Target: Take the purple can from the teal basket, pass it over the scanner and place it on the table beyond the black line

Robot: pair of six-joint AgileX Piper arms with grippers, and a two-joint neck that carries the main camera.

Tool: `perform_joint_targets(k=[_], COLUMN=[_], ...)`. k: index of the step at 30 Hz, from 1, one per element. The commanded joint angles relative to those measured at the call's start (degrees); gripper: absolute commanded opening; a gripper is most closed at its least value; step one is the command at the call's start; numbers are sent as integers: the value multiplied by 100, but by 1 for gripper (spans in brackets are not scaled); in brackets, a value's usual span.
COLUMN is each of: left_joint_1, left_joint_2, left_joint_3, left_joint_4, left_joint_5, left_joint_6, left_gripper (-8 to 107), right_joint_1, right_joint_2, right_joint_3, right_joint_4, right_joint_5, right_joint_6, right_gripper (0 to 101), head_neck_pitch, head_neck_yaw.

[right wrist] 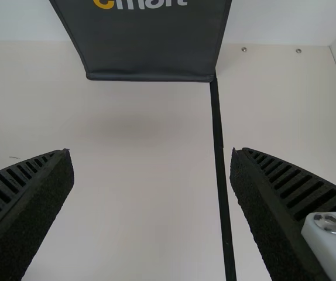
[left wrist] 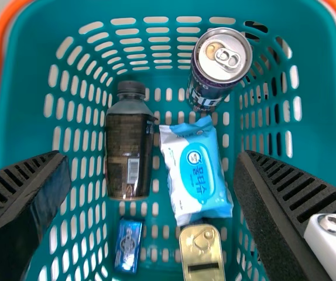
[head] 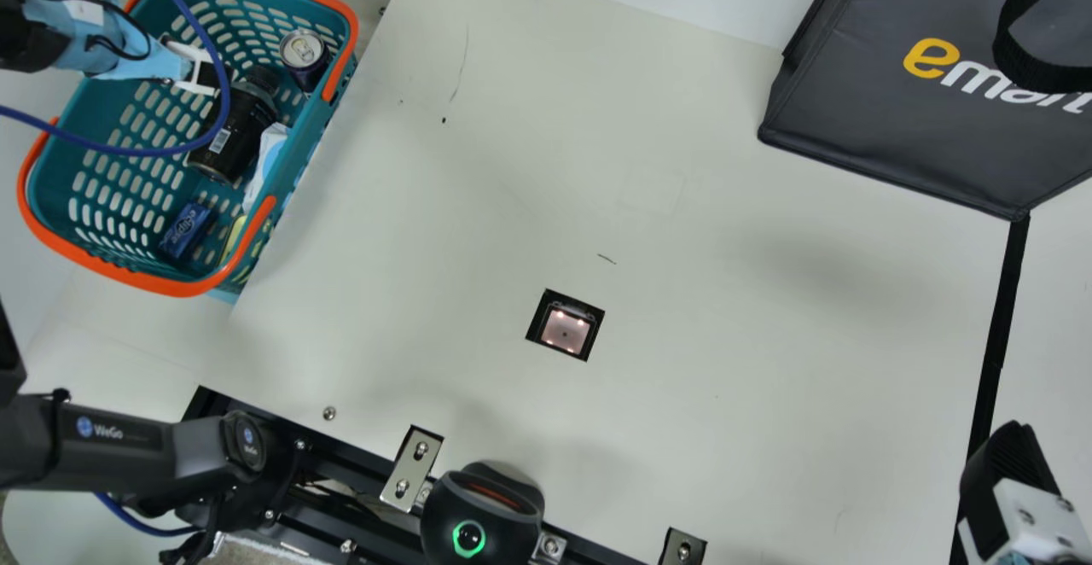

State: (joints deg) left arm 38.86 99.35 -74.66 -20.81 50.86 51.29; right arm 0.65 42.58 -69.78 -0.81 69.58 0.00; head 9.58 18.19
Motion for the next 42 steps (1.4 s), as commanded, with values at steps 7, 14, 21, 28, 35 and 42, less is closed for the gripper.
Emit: perform_joint_targets(k=[7,14,21,28,35,42], left_joint_1=[-39,-29,32,133,212,251], left_joint_2=[556,854,1078,1237,1338,1425], left_joint_3=[25,82,109,88,122,242], left_joint_4=[-113,-286,-663,-1329,-1947,-2434], left_joint_5=[-285,-459,-555,-473,-274,-136], left_joint_6=[319,659,1238,2182,3035,3723], left_gripper=[90,90,90,90,90,90], right_joint_1=[0,0,0,0,0,0], right_joint_2=[0,0,0,0,0,0], right_joint_3=[0,0,0,0,0,0], right_joint_4=[0,0,0,0,0,0], right_joint_5=[0,0,0,0,1,1], right_joint_6=[0,0,0,0,0,0], right_gripper=[95,95,95,95,95,95], head_neck_pitch=[-166,-166,-166,-166,-166,-166], head_neck_yaw=[23,23,23,23,23,23])
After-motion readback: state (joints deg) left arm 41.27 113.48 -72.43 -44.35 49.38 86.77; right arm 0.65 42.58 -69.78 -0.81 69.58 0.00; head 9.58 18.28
